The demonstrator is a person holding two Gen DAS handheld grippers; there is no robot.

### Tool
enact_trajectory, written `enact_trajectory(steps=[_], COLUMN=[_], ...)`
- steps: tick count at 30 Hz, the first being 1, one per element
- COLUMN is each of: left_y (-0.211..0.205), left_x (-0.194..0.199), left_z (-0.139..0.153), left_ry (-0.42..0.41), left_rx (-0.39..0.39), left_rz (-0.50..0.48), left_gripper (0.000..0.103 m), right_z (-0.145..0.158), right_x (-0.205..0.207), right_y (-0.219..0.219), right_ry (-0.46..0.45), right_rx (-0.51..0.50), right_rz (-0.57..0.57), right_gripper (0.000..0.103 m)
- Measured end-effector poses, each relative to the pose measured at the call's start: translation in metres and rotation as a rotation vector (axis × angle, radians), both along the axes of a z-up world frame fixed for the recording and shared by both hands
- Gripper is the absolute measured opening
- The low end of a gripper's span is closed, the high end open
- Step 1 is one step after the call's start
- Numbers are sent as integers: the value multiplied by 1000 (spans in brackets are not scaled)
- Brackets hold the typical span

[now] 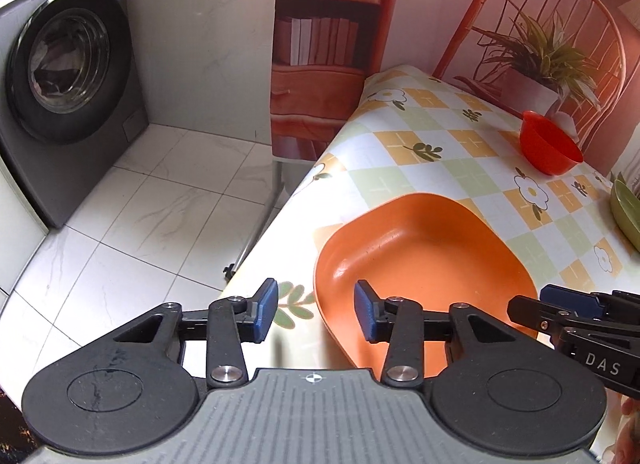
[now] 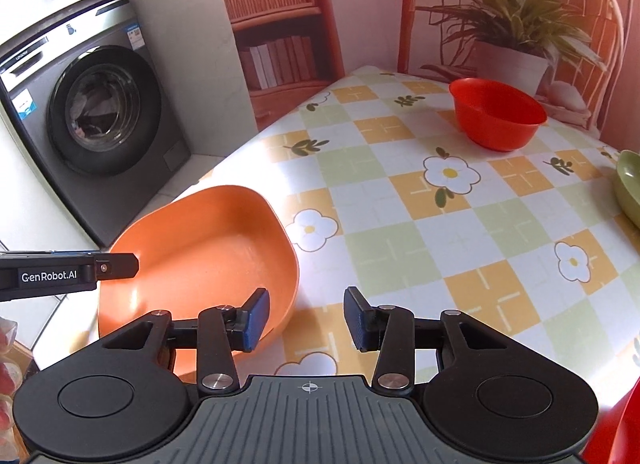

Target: Organize plates and bowls

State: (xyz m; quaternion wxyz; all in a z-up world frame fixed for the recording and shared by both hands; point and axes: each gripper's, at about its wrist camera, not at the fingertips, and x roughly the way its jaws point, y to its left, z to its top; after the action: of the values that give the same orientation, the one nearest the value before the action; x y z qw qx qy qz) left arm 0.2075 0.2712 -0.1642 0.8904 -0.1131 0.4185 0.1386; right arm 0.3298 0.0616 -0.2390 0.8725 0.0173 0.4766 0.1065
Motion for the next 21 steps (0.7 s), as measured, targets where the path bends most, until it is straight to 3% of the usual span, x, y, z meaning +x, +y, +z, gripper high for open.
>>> enact_trajectory(steps=[7, 11, 21], left_y=[-3, -3, -19], left_x=[-1, 0, -4], left_z=[-8, -11, -1], left_ry=[4, 1, 20], left_rx=[-16, -37, -5], left_rz=[0, 9, -9], left_gripper=[16, 13, 13], right_z=[-3, -3, 11], right_x=[1, 1, -9], right_y=[-2, 0, -11], right_ry=[16, 18, 15], right_rx=[40, 55, 84], right_rz=[8, 27, -19], right_gripper=[22, 12, 11])
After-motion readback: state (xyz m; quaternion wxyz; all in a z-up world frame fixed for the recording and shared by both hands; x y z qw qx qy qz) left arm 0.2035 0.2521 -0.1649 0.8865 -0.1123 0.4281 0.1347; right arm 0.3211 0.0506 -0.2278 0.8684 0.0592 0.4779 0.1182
